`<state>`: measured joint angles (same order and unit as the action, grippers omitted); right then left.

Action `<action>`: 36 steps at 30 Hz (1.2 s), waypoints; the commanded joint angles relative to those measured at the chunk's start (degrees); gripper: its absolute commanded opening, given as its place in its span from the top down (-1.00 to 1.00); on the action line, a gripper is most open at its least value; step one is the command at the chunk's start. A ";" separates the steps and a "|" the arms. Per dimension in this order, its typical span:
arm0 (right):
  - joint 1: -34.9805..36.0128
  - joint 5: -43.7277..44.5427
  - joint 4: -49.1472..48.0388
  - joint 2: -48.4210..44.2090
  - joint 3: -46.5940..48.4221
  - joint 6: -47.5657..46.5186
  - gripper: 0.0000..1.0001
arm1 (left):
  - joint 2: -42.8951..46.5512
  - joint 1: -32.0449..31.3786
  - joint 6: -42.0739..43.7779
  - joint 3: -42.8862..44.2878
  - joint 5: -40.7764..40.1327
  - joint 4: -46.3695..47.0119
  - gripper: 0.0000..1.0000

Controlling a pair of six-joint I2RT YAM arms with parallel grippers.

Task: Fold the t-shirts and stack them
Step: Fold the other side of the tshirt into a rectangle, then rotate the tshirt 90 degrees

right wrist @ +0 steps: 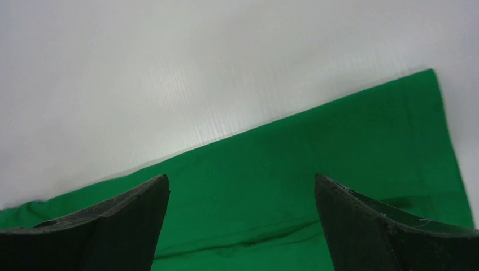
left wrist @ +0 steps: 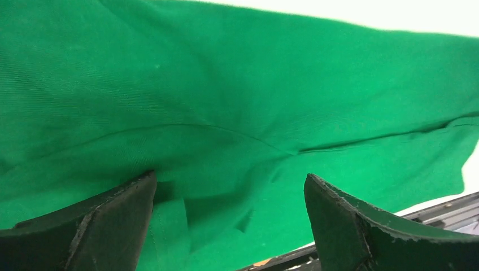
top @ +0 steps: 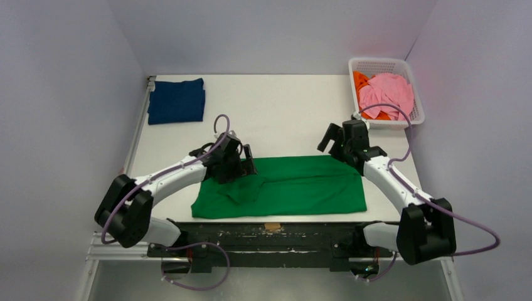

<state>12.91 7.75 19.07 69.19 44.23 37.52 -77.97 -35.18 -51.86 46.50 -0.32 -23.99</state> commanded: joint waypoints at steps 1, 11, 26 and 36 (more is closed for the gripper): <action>0.95 -10.72 -9.35 6.07 -0.45 -2.24 -0.94 | -5.07 2.26 0.88 -2.30 6.32 4.21 -1.00; 8.27 -9.10 -9.07 16.01 -0.28 -1.28 -0.88 | -12.69 8.80 1.98 -0.80 7.05 4.51 -1.00; 8.97 -10.75 -4.57 22.50 4.76 -2.63 -0.87 | -45.28 18.05 3.52 43.68 17.57 -0.68 -1.00; 12.96 -19.33 -0.36 20.12 1.12 -4.27 -0.81 | -57.17 18.31 -0.06 60.23 23.52 -0.84 -1.00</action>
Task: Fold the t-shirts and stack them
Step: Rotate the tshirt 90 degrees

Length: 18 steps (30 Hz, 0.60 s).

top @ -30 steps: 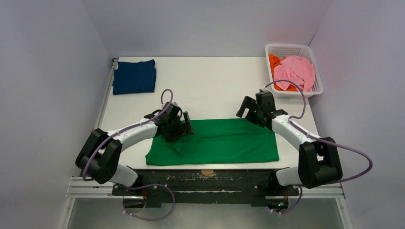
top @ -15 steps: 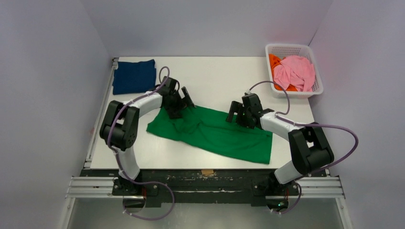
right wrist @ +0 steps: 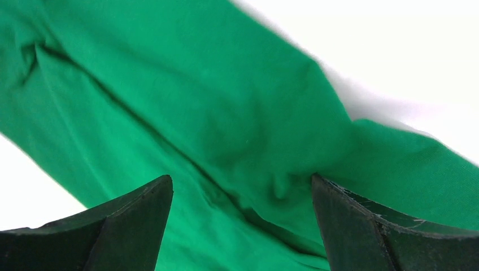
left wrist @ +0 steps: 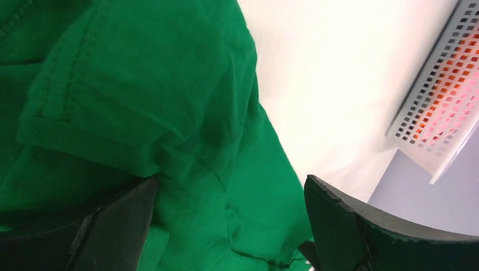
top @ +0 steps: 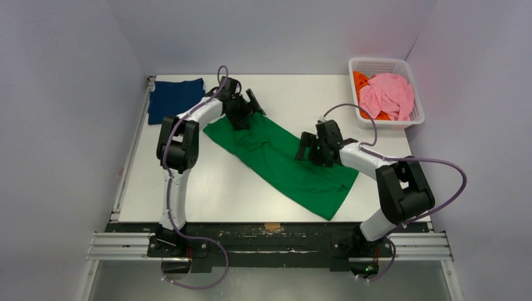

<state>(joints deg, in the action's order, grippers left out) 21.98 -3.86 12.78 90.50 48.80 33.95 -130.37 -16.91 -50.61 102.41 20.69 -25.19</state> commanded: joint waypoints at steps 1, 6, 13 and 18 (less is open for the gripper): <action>5.38 -8.72 6.39 -1.64 -3.88 -0.92 -0.81 | -5.60 0.03 -1.88 5.08 2.92 0.96 -1.00; 13.33 -14.17 7.68 -1.77 -4.25 -1.61 -0.80 | -11.16 -0.38 -6.12 11.41 6.00 4.41 -1.00; 20.33 -17.48 5.02 3.39 2.89 -2.36 -0.79 | -26.89 -4.01 -15.58 35.93 5.98 6.77 -1.00; 20.70 -15.67 1.51 4.65 6.81 3.11 -0.79 | -31.00 -4.45 -23.69 41.23 -1.05 13.01 -1.00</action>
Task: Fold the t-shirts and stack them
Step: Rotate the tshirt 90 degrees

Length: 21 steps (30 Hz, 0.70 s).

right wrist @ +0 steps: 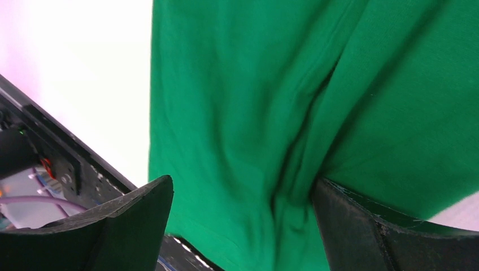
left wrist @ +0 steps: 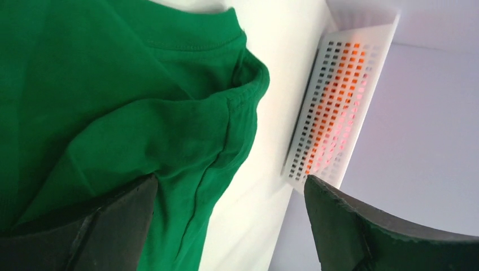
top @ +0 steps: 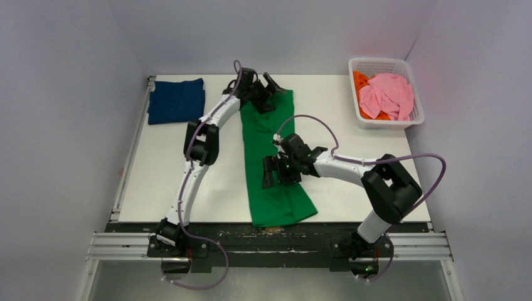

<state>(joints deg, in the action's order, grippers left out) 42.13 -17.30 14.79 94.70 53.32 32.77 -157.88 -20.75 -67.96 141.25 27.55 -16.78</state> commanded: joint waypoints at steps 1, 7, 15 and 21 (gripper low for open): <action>0.70 -1.95 -0.60 0.06 2.20 4.70 -0.79 | -3.41 -0.59 -6.29 2.33 -9.17 4.26 -1.00; 0.94 9.83 8.28 -7.24 -1.56 3.29 -0.81 | -1.53 -0.26 -3.50 1.36 -13.75 1.44 -1.00; 0.91 12.10 8.94 -23.81 -9.58 5.35 -0.89 | 1.37 0.30 2.67 3.89 -22.26 -2.58 -1.00; 0.84 16.14 9.57 -31.31 -12.30 9.33 -0.93 | 9.09 -0.02 7.35 3.40 -19.62 -1.31 -1.00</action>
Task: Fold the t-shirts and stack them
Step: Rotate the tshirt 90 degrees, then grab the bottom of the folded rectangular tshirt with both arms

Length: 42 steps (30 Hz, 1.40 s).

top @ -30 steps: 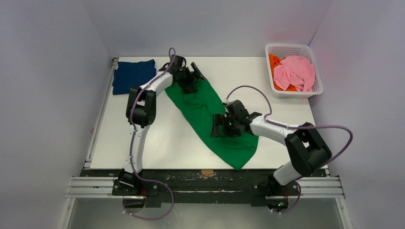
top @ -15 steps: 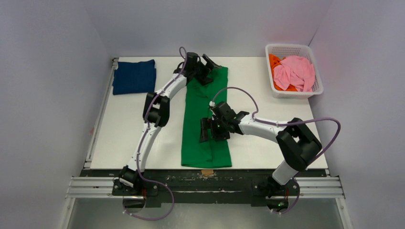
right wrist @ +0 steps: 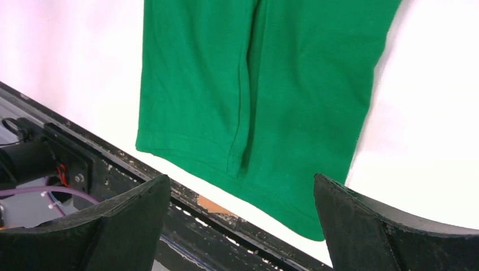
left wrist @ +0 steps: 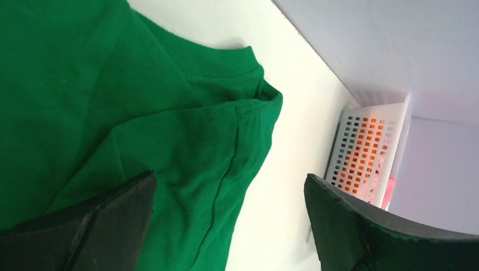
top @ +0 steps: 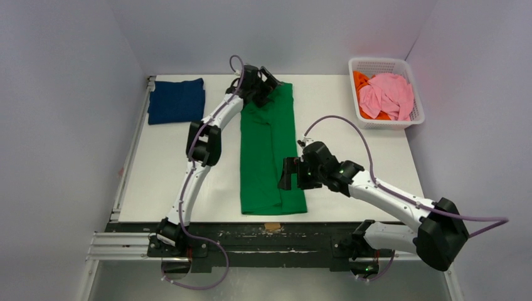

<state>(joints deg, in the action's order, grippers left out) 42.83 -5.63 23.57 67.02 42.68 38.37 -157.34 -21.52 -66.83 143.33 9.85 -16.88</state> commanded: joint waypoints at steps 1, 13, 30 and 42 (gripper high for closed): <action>0.13 5.38 0.83 -4.45 -2.30 4.69 -0.94 | 11.26 0.59 7.76 -0.38 -1.76 -0.60 -1.00; -0.01 8.66 2.19 -8.43 -9.83 8.23 -0.90 | 66.99 -4.22 23.21 -63.69 -3.20 -0.76 -1.00; -0.11 1.53 -1.82 -4.90 -16.18 5.39 -0.09 | 100.62 -22.77 12.14 -118.01 -6.93 -3.04 -0.47; -0.12 -0.37 -3.71 -3.13 -18.11 6.33 0.28 | 91.32 -26.23 8.64 -120.30 -3.92 3.09 0.29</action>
<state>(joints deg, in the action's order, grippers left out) 42.70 -4.93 19.68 63.05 26.15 44.58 -64.14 -46.76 -57.34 24.10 5.80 -12.95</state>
